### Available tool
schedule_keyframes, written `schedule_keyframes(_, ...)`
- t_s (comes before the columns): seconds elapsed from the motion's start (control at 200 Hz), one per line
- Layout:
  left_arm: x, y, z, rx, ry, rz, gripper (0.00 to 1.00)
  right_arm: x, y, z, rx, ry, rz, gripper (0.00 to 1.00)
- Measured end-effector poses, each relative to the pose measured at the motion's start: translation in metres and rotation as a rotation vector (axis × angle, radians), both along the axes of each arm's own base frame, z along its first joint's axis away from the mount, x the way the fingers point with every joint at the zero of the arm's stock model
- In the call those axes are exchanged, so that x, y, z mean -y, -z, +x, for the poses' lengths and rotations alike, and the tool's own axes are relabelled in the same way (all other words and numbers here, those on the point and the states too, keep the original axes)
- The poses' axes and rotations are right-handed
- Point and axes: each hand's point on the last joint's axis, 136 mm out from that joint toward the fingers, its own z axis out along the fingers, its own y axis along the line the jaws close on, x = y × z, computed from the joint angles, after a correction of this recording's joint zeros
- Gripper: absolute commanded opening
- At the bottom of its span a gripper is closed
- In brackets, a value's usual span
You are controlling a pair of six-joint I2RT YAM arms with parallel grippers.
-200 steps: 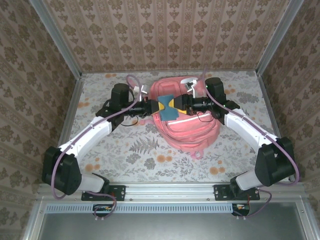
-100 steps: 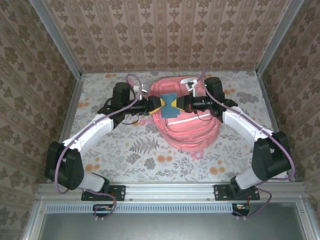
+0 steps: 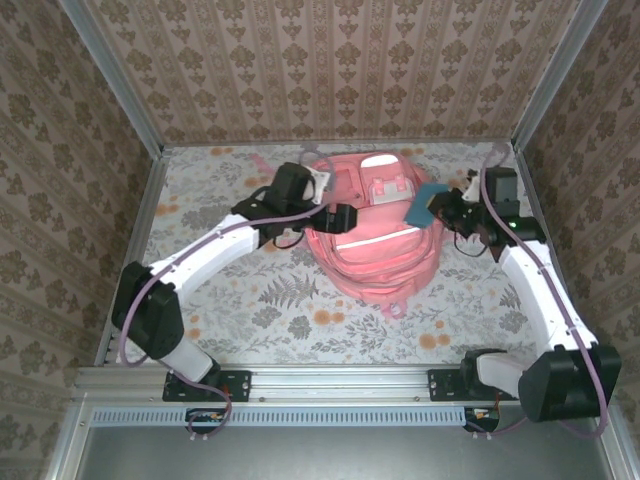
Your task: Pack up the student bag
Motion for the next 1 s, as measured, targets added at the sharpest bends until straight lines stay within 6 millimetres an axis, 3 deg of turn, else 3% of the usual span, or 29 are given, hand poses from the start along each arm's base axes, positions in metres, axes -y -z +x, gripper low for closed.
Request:
schedule_keyframes(0.185, 0.040, 0.024, -0.020, 0.109, 0.176, 0.159, 0.93, 0.046, 0.031, -0.029, -0.110, 0.158, -0.023, 0.08)
schedule_keyframes(0.3, 0.062, 0.037, -0.022, 0.151, 0.259, 0.235, 0.90, 0.053, 0.043, -0.041, -0.157, 0.188, -0.018, 0.09)
schedule_keyframes(0.47, 0.085, 0.066, -0.028, 0.166, 0.370, 0.347, 0.83, 0.054, 0.046, -0.049, -0.171, 0.196, -0.016, 0.09)
schedule_keyframes(0.75, 0.099, 0.105, -0.038, 0.113, 0.484, 0.453, 0.63, 0.055, 0.046, -0.051, -0.166, 0.199, -0.014, 0.10)
schedule_keyframes(1.0, 0.100, 0.098, -0.038, 0.106, 0.499, 0.455, 0.32, 0.053, 0.052, -0.054, -0.180, 0.196, -0.010, 0.10)
